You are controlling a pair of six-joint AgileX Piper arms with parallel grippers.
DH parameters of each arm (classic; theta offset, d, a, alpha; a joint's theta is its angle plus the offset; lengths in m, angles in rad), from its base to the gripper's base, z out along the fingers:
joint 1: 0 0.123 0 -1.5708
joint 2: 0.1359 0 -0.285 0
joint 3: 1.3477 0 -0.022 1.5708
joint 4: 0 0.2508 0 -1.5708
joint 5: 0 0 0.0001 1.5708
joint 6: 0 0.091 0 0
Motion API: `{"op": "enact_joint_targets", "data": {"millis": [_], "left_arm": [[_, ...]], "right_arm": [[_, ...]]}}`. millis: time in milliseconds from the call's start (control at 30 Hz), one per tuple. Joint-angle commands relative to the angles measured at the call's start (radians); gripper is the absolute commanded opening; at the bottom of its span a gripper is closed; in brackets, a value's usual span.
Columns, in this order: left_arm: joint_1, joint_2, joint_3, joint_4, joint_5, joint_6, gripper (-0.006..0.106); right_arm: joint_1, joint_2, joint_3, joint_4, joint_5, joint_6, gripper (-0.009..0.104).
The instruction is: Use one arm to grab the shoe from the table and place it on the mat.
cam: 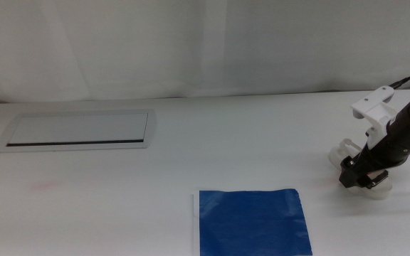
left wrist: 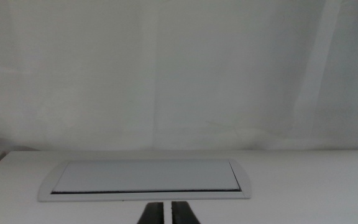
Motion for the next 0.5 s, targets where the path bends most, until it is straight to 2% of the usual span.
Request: {"op": "enact_joint_targets", "data": {"millis": [0, 267, 467], "left_arm": [[0.002, -0.004, 0.037, -0.005, -0.015, -0.002, -0.002], [0.002, -0.004, 0.037, -0.005, -0.015, -0.002, -0.002], [0.002, -0.004, 0.037, -0.005, -0.015, -0.002, -0.002]], "right_arm": [[-0.001, 0.015, -0.004, 0.001, -0.018, -0.009, 0.102], [-0.001, 0.023, -0.004, 0.001, -0.03, -0.009, 0.101], [-0.001, 0.032, -0.004, 0.001, -0.028, -0.007, 0.09]]}}
